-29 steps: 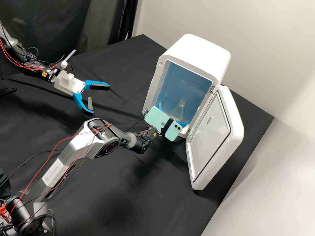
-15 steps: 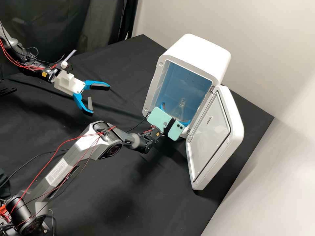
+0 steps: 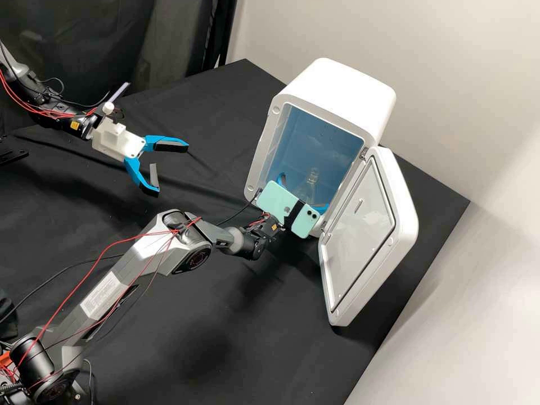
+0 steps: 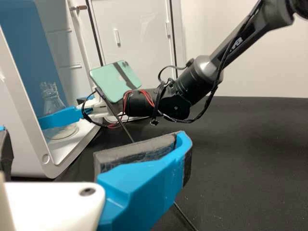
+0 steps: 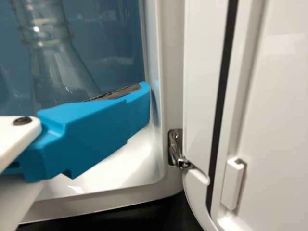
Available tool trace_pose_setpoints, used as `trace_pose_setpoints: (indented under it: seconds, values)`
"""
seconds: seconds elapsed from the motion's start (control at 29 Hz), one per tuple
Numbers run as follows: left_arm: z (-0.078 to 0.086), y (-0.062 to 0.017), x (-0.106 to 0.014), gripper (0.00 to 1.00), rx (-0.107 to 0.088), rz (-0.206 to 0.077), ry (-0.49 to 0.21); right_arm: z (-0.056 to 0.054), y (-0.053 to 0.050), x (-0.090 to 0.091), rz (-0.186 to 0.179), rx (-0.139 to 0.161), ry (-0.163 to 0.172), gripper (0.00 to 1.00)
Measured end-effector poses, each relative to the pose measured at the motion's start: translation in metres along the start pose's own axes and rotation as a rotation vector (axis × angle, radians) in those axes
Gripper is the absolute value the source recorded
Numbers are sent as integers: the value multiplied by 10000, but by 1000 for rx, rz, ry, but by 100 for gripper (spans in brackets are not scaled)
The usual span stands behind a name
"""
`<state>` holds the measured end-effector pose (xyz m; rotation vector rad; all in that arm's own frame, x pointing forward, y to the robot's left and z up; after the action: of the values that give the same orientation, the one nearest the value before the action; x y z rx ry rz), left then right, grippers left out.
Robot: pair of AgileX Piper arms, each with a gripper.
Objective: Take the flask out of the incubator
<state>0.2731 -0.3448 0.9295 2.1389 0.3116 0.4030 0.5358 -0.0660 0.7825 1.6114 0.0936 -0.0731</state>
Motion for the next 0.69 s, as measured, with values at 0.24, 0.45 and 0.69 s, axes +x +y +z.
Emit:
trace_pose_setpoints:
  seconds: [0.24,0.45,0.69]
  values:
    - [2,-4,-1,100,10,-4,-7,70,-58,44,-20,-11,-15,100]
    - [3,-4,-1,100,11,-5,-7,38,-108,87,-35,-14,-15,100]
    - [3,-4,-1,100,11,-5,-7,-30,-118,115,-35,-10,1,100]
